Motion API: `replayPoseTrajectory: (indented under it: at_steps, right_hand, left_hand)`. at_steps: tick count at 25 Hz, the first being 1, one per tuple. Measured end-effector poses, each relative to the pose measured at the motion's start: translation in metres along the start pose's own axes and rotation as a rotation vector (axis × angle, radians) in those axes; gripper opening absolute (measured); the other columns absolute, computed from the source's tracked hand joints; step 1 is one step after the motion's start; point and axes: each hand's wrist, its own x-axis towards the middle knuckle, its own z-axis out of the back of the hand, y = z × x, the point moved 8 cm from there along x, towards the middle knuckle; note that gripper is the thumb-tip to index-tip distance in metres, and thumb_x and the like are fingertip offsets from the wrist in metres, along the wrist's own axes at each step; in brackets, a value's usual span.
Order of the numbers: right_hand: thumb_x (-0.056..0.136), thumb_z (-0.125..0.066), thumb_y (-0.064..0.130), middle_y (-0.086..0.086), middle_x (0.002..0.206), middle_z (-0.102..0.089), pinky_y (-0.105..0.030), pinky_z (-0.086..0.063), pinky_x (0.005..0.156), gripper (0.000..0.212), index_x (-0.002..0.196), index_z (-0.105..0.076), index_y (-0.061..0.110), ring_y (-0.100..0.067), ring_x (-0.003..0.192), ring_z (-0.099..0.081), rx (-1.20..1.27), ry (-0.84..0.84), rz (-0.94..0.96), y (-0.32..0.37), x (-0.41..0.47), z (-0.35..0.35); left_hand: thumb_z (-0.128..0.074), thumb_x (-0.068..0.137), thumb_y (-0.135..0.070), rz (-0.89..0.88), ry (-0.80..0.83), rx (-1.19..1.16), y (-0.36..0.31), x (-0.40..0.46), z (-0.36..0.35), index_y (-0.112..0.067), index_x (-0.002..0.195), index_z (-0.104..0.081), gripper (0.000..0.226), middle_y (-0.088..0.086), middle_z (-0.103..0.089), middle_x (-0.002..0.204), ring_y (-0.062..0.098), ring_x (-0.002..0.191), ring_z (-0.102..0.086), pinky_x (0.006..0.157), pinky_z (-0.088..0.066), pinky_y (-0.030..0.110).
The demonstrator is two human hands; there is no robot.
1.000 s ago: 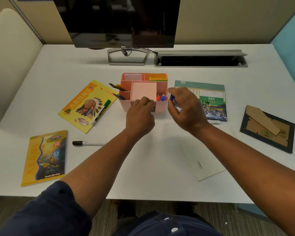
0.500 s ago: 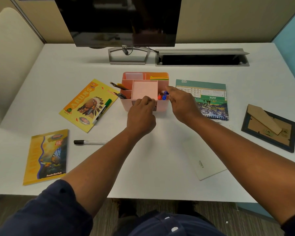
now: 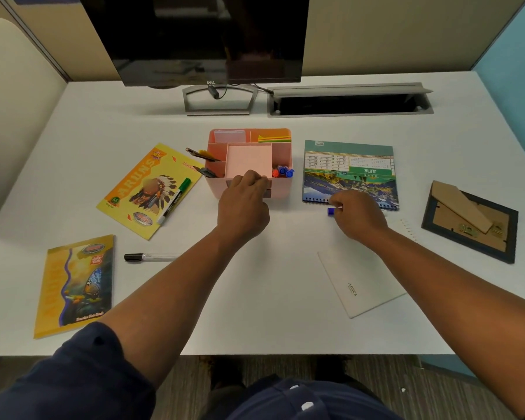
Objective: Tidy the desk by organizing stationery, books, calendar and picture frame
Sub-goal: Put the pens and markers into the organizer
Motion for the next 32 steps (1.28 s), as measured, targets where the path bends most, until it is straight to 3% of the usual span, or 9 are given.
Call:
replayPoseTrajectory:
  at_steps: [2, 6, 12, 14, 19, 24, 30, 32]
  right_hand:
    - [0.084, -0.068, 0.009, -0.01, 0.109, -0.069, -0.041, -0.055, 0.08, 0.028, 0.111, -0.073, 0.015, -0.029, 0.096, -0.061, -0.078, 0.09, -0.006, -0.011, -0.006, -0.009]
    - [0.085, -0.065, 0.006, -0.009, 0.115, -0.067, -0.041, -0.053, 0.082, 0.034, 0.116, -0.071, 0.018, -0.029, 0.104, -0.058, -0.149, 0.097, 0.036, -0.015, -0.009, -0.015]
    - [0.087, -0.057, 0.009, -0.004, 0.098, -0.065, -0.036, -0.051, 0.069, 0.014, 0.095, -0.067, 0.017, -0.026, 0.09, -0.057, -0.289, 0.144, 0.212, 0.01, -0.018, -0.023]
    - [0.088, -0.057, 0.009, -0.004, 0.097, -0.066, -0.036, -0.052, 0.067, 0.014, 0.097, -0.066, 0.017, -0.024, 0.086, -0.057, -0.206, 0.051, 0.216, 0.019, -0.019, -0.014]
    - [0.087, -0.063, 0.008, -0.01, 0.095, -0.07, -0.044, -0.059, 0.067, 0.026, 0.113, -0.066, 0.009, -0.027, 0.082, -0.063, 0.135, -0.358, 0.327, 0.059, -0.017, 0.048]
    - [0.094, -0.062, 0.013, -0.014, 0.106, -0.072, -0.036, -0.059, 0.084, 0.023, 0.114, -0.067, 0.004, -0.026, 0.095, -0.067, 0.295, -0.686, 0.439, 0.091, -0.022, 0.104]
    - [0.096, -0.062, 0.012, -0.017, 0.115, -0.072, -0.031, -0.051, 0.092, 0.027, 0.12, -0.069, 0.001, -0.033, 0.103, -0.07, 0.256, -0.531, 0.508, 0.114, -0.004, 0.083]
    - [0.096, -0.06, 0.011, -0.018, 0.117, -0.071, -0.035, -0.051, 0.092, 0.027, 0.12, -0.069, 0.0, -0.036, 0.104, -0.07, 0.22, -0.464, 0.503, 0.116, 0.002, 0.072]
  left_hand:
    - [-0.063, 0.089, -0.01, 0.005, 0.002, -0.003, 0.001, 0.001, -0.001, -0.021, 0.14, -0.055, 0.053, -0.001, -0.054, 0.139, 0.023, 0.121, -0.049, 0.096, -0.052, 0.037]
    - [-0.063, 0.089, -0.01, 0.021, 0.012, 0.001, 0.002, 0.002, -0.003, -0.021, 0.139, -0.055, 0.052, -0.001, -0.053, 0.14, 0.023, 0.122, -0.049, 0.097, -0.052, 0.038]
    - [-0.063, 0.089, -0.009, 0.012, 0.015, 0.004, 0.0, 0.002, -0.001, -0.021, 0.139, -0.056, 0.052, -0.001, -0.054, 0.139, 0.023, 0.121, -0.05, 0.096, -0.052, 0.038]
    - [-0.063, 0.089, -0.01, 0.013, 0.015, 0.003, 0.0, 0.001, -0.001, -0.021, 0.139, -0.056, 0.052, -0.001, -0.054, 0.14, 0.022, 0.121, -0.05, 0.096, -0.052, 0.038]
    - [-0.062, 0.09, -0.01, 0.01, 0.006, -0.001, -0.001, 0.001, 0.001, -0.02, 0.139, -0.056, 0.05, -0.001, -0.053, 0.14, 0.022, 0.122, -0.049, 0.096, -0.051, 0.036]
    - [-0.062, 0.09, -0.01, 0.01, 0.006, -0.006, -0.002, 0.001, 0.002, -0.02, 0.138, -0.056, 0.049, -0.001, -0.054, 0.139, 0.022, 0.121, -0.05, 0.096, -0.051, 0.036]
    - [-0.063, 0.089, -0.01, 0.005, 0.004, -0.008, -0.001, 0.0, 0.003, -0.021, 0.138, -0.056, 0.051, -0.002, -0.054, 0.139, 0.021, 0.12, -0.05, 0.094, -0.052, 0.034]
    - [-0.064, 0.089, -0.01, 0.002, 0.001, -0.007, -0.001, 0.001, 0.004, -0.02, 0.137, -0.057, 0.05, -0.001, -0.055, 0.138, 0.021, 0.118, -0.051, 0.093, -0.052, 0.033]
